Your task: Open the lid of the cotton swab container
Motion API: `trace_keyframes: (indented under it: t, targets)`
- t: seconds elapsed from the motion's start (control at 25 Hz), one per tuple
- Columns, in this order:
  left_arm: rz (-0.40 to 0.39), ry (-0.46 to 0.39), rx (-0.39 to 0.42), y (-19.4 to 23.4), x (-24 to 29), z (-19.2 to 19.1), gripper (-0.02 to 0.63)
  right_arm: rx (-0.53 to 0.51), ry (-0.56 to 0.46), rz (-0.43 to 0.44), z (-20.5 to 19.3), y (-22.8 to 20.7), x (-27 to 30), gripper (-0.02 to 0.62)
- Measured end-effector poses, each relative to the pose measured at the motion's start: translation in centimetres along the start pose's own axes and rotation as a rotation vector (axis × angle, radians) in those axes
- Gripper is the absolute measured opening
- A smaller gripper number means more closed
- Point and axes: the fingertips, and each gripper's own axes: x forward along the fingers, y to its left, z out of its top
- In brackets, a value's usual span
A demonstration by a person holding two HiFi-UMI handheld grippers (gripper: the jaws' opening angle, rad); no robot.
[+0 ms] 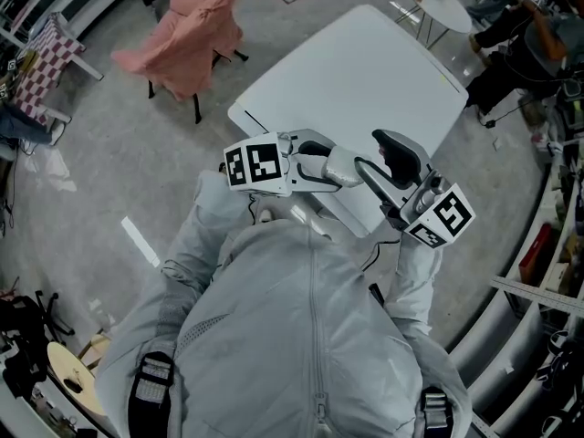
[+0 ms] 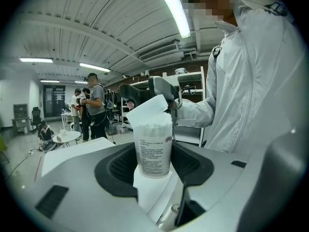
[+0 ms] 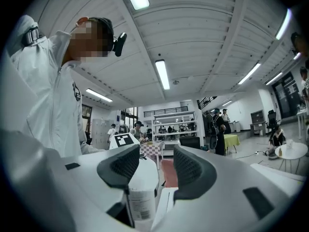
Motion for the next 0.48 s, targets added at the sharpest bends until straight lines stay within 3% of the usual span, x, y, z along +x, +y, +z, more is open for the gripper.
trace_keyframes:
  t: [0.16, 0.48]
  targets:
    - [0.007, 0.004, -0.007, 0.3, 0.2, -0.1, 0.225, -0.019, 0.003, -0.012, 0.1, 0.1, 0.2, 0.242]
    - [0.030, -0.018, -0.038, 0.5, 0.2, 0.2, 0.224, -0.106, 0.088, 0.088, -0.9, 2.6, -0.7, 0.244]
